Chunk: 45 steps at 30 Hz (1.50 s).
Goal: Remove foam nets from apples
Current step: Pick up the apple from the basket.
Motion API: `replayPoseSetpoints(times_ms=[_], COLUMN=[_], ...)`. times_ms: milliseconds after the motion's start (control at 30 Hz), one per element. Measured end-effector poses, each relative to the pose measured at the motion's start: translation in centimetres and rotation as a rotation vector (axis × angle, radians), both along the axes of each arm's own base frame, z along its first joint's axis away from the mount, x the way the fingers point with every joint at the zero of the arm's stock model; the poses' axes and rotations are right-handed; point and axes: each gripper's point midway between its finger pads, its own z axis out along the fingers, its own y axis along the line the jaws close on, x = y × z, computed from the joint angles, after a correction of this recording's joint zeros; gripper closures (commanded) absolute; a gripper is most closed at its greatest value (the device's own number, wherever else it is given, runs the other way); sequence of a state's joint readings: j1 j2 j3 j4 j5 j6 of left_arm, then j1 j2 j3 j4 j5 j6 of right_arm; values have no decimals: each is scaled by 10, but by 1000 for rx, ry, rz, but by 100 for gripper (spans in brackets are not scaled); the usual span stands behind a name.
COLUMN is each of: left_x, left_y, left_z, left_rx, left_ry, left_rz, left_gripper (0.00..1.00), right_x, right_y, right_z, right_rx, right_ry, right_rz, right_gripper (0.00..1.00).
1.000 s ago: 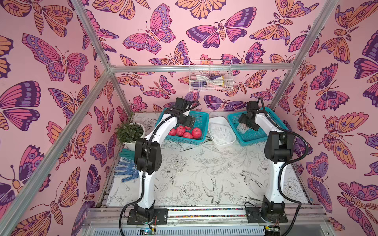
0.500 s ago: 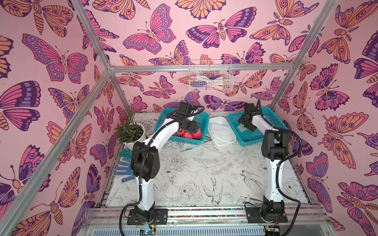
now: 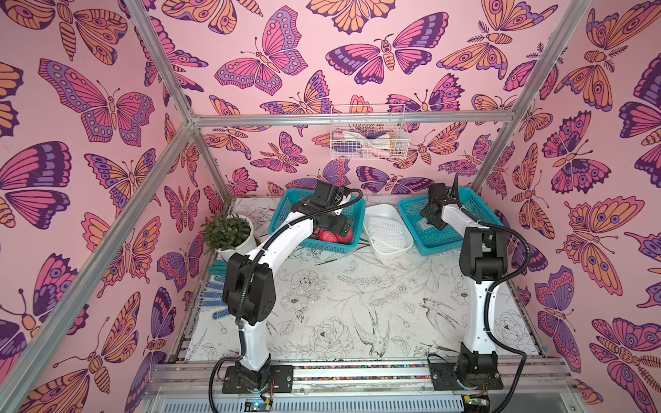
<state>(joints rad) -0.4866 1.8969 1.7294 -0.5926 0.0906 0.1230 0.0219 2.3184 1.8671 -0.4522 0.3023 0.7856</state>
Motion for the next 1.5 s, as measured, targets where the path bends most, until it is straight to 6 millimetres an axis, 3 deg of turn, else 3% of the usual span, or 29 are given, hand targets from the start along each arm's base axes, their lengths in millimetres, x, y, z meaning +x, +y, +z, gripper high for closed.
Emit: replayPoseSetpoints(times_ms=[200, 500, 667, 800, 1100, 1233, 1367, 1500], left_x=[-13, -45, -54, -59, -64, -63, -66, -75], left_y=[-20, -55, -68, -84, -126, -138, -149, -162], left_z=[13, 2, 4, 7, 34, 28, 20, 12], left_rx=[-25, -37, -110, -209, -388, -428, -474, -493], left_ry=[-33, -14, -25, -37, -59, -26, 36, 79], left_rz=[-58, -161, -176, -206, -294, -315, -325, -349], left_gripper=[5, 5, 6, 11, 26, 30, 46, 47], right_x=[-16, -27, -41, -62, -101, -119, -141, -159], right_y=[-2, 7, 16, 23, 39, 51, 71, 91], right_z=[19, 65, 70, 74, 109, 117, 126, 135], right_rx=[65, 153, 212, 256, 346, 376, 411, 439], right_ry=[-32, -134, -145, -140, -199, -212, -223, -246], right_rz=[-19, -11, 3, 12, 45, 61, 94, 123], right_gripper=[37, 39, 39, 39, 40, 40, 39, 39])
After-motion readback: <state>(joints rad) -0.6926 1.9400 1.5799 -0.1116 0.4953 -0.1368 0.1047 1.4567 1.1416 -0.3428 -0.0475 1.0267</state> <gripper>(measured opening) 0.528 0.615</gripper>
